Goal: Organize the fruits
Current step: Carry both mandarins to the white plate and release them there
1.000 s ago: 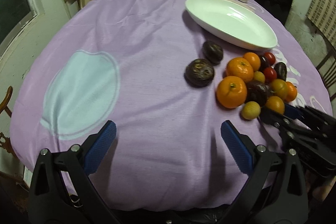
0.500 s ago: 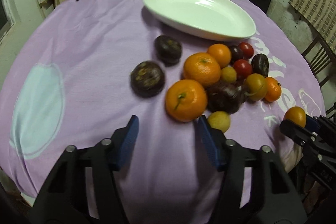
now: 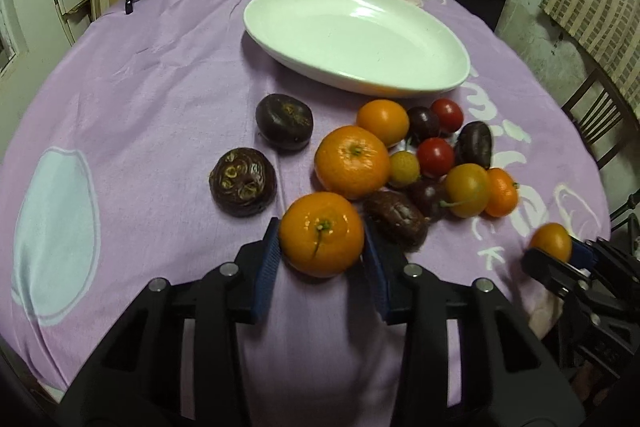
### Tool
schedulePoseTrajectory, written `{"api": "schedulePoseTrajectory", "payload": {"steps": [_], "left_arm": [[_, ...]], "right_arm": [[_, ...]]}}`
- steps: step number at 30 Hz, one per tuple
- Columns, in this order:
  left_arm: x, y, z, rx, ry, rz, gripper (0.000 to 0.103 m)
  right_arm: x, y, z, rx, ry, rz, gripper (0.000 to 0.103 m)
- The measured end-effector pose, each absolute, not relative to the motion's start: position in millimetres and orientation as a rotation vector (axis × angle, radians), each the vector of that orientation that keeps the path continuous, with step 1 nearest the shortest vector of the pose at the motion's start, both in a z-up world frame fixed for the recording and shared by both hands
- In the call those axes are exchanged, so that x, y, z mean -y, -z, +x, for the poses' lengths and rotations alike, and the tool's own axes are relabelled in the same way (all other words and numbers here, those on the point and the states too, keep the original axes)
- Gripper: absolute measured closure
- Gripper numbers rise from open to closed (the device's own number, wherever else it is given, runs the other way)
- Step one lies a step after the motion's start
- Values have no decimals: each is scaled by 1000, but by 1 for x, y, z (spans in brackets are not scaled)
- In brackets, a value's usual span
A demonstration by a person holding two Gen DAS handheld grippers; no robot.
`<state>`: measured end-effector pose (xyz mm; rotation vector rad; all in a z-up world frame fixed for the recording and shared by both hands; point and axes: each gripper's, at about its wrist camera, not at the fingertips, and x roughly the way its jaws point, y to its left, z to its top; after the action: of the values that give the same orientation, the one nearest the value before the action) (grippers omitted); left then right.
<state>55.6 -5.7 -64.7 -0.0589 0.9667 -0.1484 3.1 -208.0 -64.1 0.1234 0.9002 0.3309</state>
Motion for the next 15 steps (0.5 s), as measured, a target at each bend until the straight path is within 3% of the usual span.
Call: {"api": "schedulePoseTrajectory", "payload": {"steps": [9, 15], "left_arm": [[3, 22, 59, -900, 197, -52, 63], [4, -12, 160, -889, 163, -7, 62]], "right_arm": [[201, 38, 36, -871, -363, 115, 64], [175, -5, 129, -845, -405, 36, 64]]}}
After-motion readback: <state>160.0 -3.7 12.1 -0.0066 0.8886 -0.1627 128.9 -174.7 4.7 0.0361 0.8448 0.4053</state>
